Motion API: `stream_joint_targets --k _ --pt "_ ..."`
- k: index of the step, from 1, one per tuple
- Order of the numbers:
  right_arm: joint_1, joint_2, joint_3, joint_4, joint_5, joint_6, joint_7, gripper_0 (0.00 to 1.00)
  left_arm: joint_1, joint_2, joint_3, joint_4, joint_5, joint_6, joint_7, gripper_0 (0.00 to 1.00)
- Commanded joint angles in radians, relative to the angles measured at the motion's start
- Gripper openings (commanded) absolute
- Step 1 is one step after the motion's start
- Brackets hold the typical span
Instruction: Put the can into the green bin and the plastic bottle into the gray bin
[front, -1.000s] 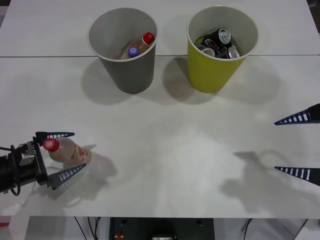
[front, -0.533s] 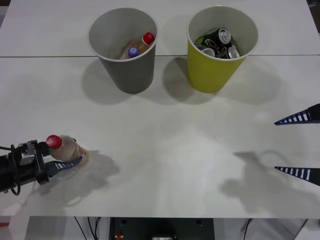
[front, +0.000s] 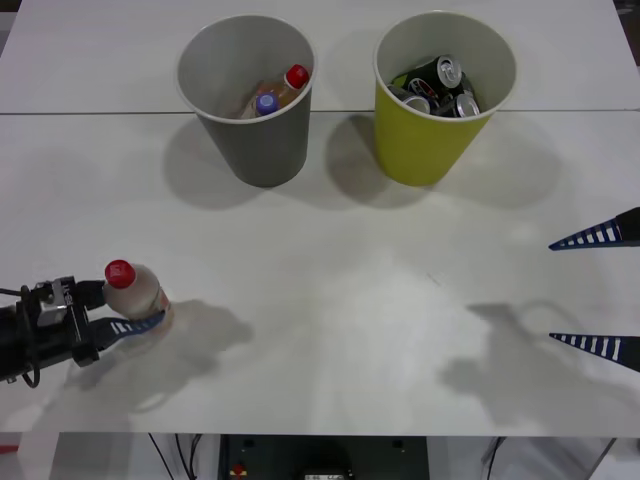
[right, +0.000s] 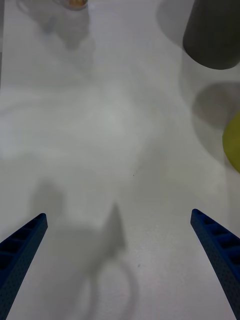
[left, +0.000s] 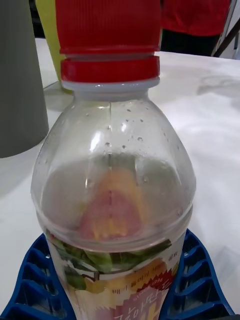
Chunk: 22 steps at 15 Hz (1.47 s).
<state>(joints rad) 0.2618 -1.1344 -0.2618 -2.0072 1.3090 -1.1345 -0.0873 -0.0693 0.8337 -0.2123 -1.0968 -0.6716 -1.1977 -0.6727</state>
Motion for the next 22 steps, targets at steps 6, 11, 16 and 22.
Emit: stream_joint_targets --k 6,11,16,22 --pt "0.000 0.000 0.000 0.000 0.000 0.000 0.000 1.00 0.002 0.053 0.145 -0.182 -0.237 0.014 0.426 0.00" --pt "0.000 0.000 0.000 0.000 0.000 0.000 0.000 1.00 0.000 0.097 0.297 -0.394 -0.497 -0.029 0.878 0.00" --pt "0.000 0.000 0.000 0.000 0.000 0.000 0.000 1.00 -0.026 0.104 0.473 -0.641 -0.732 -0.183 1.340 0.00" --pt "0.000 0.000 0.000 0.000 0.000 0.000 0.000 1.00 -0.268 0.136 0.472 -0.695 -0.899 -0.373 1.664 0.00"
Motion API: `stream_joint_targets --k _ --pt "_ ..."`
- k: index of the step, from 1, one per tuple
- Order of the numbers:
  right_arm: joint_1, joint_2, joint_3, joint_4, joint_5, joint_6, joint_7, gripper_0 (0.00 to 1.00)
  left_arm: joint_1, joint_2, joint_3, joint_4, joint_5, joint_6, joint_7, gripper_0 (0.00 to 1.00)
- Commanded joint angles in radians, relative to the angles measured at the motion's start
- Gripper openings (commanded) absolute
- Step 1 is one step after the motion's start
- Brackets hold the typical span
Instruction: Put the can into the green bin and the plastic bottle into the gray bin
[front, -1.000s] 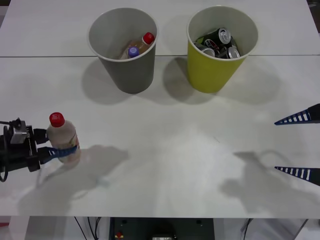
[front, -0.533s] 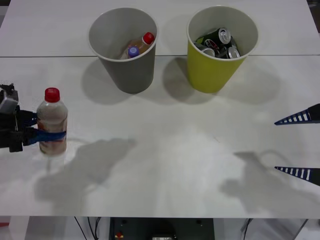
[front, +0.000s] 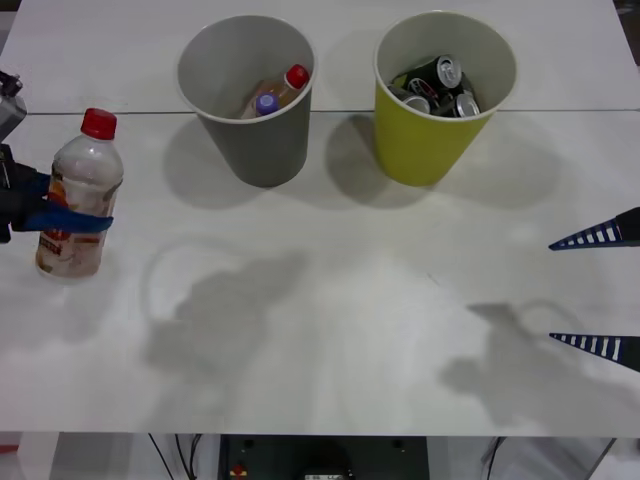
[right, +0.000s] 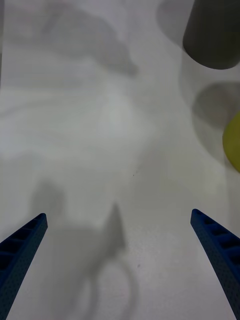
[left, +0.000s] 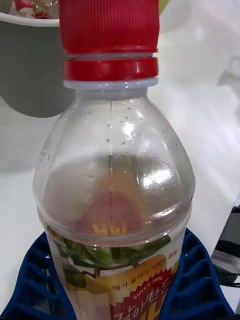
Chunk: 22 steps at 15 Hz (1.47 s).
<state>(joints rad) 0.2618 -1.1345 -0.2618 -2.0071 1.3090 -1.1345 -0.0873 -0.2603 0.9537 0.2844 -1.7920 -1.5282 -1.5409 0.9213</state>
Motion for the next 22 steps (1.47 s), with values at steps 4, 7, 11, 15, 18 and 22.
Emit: stream_joint_targets --k 4,7,11,15,18,22 --pt "0.000 0.000 0.000 0.000 0.000 0.000 0.000 1.00 -0.244 0.053 -0.122 0.000 -0.095 -0.030 0.192 0.00" --pt "0.000 0.000 0.000 0.000 0.000 0.000 0.000 1.00 -0.412 0.020 -0.179 0.028 -0.171 -0.030 0.235 0.01" --pt "0.000 0.000 0.000 0.000 0.000 0.000 0.000 1.00 -0.612 -0.043 -0.244 0.195 -0.234 -0.030 0.209 0.01" --pt "0.000 0.000 0.000 0.000 0.000 0.000 0.000 1.00 -0.797 -0.104 -0.324 0.325 -0.311 -0.030 0.211 0.01" --pt "0.000 0.000 0.000 0.000 0.000 0.000 0.000 1.00 -0.910 -0.171 -0.378 0.413 -0.400 -0.030 0.209 0.01" --pt "0.000 0.000 0.000 0.000 0.000 0.000 0.000 1.00 -1.007 -0.273 -0.381 0.526 -0.529 -0.030 0.206 0.02"
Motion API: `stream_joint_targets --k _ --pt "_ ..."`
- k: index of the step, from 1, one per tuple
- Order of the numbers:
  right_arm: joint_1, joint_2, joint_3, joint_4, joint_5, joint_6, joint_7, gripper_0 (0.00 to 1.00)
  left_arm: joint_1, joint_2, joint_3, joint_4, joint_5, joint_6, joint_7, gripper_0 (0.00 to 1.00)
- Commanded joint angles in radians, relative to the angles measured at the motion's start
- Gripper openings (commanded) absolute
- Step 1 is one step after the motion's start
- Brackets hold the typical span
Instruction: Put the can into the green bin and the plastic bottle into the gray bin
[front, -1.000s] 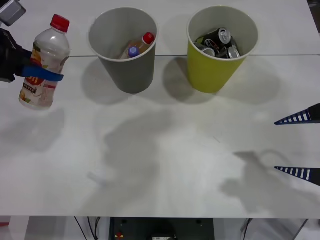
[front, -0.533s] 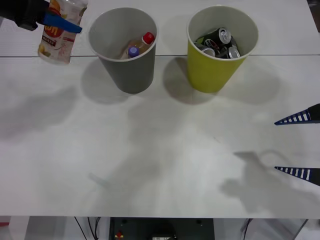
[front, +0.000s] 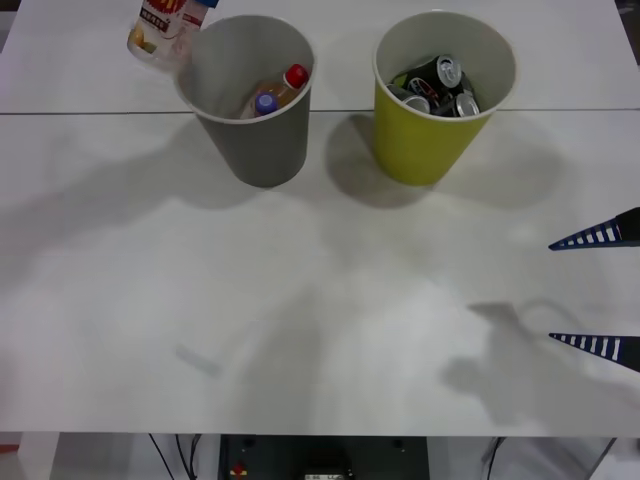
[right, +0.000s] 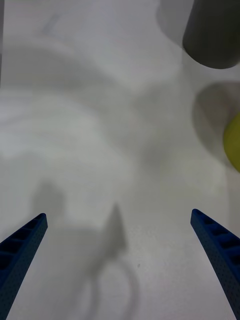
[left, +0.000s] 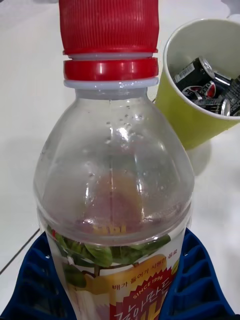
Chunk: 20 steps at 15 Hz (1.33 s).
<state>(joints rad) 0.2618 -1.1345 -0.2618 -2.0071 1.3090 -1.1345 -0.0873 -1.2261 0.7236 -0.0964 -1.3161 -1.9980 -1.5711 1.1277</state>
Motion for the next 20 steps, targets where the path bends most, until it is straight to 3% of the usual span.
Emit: stream_joint_targets --k 1,7,9,11,12,16,20 --pt "0.000 0.000 0.000 0.000 0.000 0.000 0.000 1.00 -0.059 -0.059 0.001 0.072 -0.081 0.000 0.000 0.02" --pt "0.000 0.000 0.000 0.000 0.000 0.000 0.000 1.00 -0.102 -0.096 -0.019 0.146 -0.122 0.000 0.000 0.07" --pt "0.000 0.000 0.000 0.000 0.000 0.000 0.000 1.00 -0.107 -0.096 -0.017 0.146 -0.122 0.000 0.003 0.20" --pt "0.000 0.000 0.000 0.000 0.000 0.000 0.000 1.00 -0.112 -0.096 -0.019 0.144 -0.124 0.000 0.006 0.91" --pt "0.000 0.000 0.000 0.000 0.000 0.000 0.000 1.00 -0.113 -0.098 -0.019 0.146 -0.122 0.000 0.004 1.00" --pt "0.000 0.000 0.000 0.000 0.000 0.000 0.000 1.00 -0.107 -0.084 -0.019 0.144 -0.079 0.000 0.001 1.00" --pt "0.000 0.000 0.000 0.000 0.000 0.000 0.000 1.00 0.025 0.040 -0.019 0.017 0.087 0.000 -0.017 1.00"
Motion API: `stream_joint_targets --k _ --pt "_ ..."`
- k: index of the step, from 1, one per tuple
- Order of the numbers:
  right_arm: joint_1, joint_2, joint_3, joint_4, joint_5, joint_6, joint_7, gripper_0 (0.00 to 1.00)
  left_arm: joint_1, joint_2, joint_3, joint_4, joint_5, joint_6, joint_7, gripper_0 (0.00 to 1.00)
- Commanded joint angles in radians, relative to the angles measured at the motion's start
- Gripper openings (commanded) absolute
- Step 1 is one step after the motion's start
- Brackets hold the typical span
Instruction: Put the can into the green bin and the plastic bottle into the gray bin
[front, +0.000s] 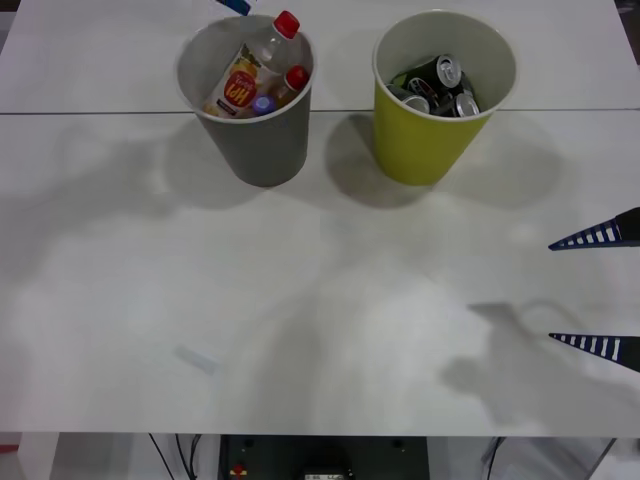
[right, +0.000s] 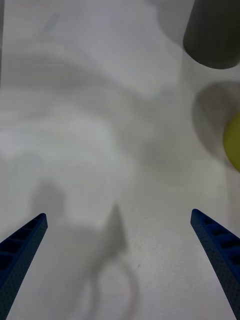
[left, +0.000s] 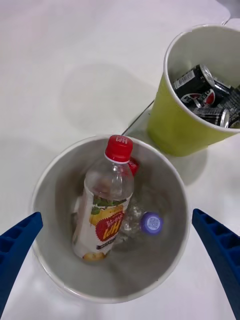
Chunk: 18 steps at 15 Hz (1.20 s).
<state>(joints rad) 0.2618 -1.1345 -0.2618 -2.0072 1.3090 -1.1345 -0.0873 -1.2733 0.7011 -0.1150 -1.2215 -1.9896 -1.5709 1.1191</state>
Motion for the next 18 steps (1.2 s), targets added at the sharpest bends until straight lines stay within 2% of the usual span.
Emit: stream_joint_targets --k 1,4,9,12,15,18 --pt "0.000 0.000 0.000 0.000 0.000 0.000 0.000 1.00 0.114 0.100 0.000 -0.113 0.123 0.000 -0.015 1.00" --pt "0.000 0.000 0.000 0.000 0.000 0.000 0.000 1.00 0.238 0.230 0.000 -0.176 0.273 0.000 -0.125 1.00" --pt "0.000 0.000 0.000 0.000 0.000 0.000 0.000 1.00 0.445 0.393 0.015 -0.205 0.472 0.000 -0.413 1.00" --pt "0.000 0.000 0.000 0.000 0.000 0.000 0.000 1.00 0.600 0.408 0.118 -0.254 0.485 0.000 -0.582 1.00" --pt "0.000 0.000 0.000 0.000 0.000 0.000 0.000 1.00 0.769 0.408 0.235 -0.360 0.466 0.000 -0.671 1.00" --pt "0.000 0.000 0.000 0.000 0.000 0.000 0.000 1.00 0.879 0.406 0.311 -0.395 0.482 0.000 -0.782 1.00"
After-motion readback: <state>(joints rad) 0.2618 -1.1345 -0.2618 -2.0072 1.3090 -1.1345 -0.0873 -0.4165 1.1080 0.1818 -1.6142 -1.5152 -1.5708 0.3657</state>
